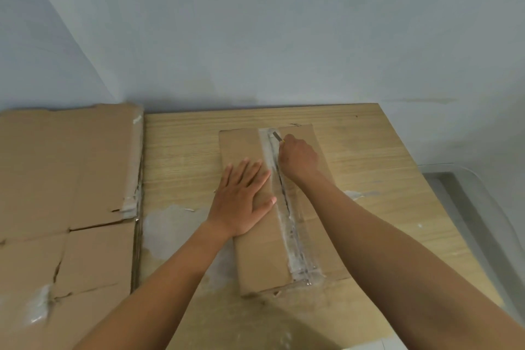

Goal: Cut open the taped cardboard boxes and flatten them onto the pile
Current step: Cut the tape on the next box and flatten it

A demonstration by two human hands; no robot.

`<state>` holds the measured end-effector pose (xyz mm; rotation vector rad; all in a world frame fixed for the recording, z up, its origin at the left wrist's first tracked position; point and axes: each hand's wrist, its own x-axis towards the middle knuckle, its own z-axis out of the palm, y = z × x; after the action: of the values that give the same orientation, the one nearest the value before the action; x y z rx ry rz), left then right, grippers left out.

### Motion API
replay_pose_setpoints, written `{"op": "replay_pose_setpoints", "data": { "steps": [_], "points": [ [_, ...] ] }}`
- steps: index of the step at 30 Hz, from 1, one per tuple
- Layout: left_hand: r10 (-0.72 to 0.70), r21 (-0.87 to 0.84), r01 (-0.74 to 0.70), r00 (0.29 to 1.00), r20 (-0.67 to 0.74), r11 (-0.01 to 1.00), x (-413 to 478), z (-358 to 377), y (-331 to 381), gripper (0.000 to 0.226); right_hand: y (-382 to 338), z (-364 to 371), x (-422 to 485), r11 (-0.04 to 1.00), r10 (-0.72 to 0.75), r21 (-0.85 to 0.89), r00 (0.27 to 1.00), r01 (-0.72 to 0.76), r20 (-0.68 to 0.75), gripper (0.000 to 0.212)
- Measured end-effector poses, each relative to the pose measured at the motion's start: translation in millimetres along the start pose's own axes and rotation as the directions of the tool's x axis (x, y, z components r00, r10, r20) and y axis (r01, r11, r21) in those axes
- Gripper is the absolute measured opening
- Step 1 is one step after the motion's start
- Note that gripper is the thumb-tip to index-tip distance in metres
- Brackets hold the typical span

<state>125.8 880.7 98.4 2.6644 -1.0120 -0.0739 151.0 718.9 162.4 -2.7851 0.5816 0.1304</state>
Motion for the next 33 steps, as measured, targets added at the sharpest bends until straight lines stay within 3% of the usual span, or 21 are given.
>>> {"op": "replay_pose_setpoints", "data": {
  "steps": [9, 21, 33],
  "points": [
    [0.006, -0.019, -0.006, 1.0, -0.009, 1.0, 1, 5, -4, 0.073, -25, 5, 26, 0.996, 0.056, -0.065, 0.998, -0.055, 0.014, 0.029],
    [-0.009, -0.048, 0.008, 0.999, -0.033, 0.999, 1, 5, -3, 0.07, -40, -5, 24, 0.98, 0.009, -0.199, 0.993, 0.014, 0.114, 0.027],
    [-0.025, -0.027, 0.024, 1.0, -0.012, 0.999, 2, 1, 0, 0.071, -18, -1, -17, 0.99, 0.073, -0.137, 0.971, -0.042, 0.227, 0.02]
  ]
}}
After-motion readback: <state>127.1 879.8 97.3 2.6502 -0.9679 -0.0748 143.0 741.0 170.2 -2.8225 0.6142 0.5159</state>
